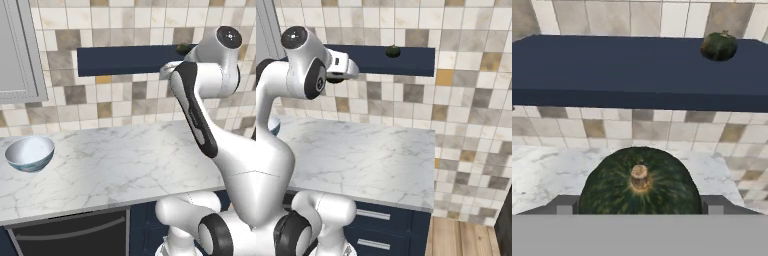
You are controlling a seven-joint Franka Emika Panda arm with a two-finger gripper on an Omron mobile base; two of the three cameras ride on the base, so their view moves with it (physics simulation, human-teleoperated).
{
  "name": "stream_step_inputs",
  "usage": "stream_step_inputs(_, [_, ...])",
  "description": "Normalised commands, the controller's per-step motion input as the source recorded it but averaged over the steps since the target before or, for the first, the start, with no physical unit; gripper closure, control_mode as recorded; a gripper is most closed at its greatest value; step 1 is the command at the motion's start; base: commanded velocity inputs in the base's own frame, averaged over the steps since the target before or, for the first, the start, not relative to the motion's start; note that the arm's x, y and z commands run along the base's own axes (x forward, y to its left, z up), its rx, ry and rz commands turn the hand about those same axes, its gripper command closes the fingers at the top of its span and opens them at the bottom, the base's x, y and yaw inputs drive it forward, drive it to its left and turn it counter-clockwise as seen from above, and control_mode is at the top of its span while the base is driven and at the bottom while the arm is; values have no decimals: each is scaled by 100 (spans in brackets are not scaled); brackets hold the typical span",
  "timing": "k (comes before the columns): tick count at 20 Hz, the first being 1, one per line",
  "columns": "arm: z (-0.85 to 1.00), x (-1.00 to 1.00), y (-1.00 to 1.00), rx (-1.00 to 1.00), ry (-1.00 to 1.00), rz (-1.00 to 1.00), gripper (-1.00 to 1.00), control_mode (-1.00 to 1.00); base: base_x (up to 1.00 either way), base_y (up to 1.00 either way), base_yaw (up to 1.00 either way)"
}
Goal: Pick the squashs from the cabinet and place them in one bowl. Pick the broccoli from the sink and place it in the other bowl.
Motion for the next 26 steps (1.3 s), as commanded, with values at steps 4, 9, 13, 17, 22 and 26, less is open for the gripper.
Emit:
stream_step_inputs(4, [-23, -25, 0, -9, 38, 1, 100, -100, 0, 0, 0])
stream_step_inputs(9, [-18, -16, -1, 10, 27, -2, 100, -100, 0, 0, 0])
stream_step_inputs(13, [-9, -41, 0, 3, 20, -10, 100, -100, 0, 0, 0])
stream_step_inputs(17, [-27, -47, -1, -6, 16, -19, 100, -100, 0, 0, 0])
stream_step_inputs(22, [-34, -42, -1, 0, 4, -9, 100, -100, 0, 0, 0])
stream_step_inputs(26, [-16, -70, 0, 0, 0, -3, 100, -100, 0, 0, 0])
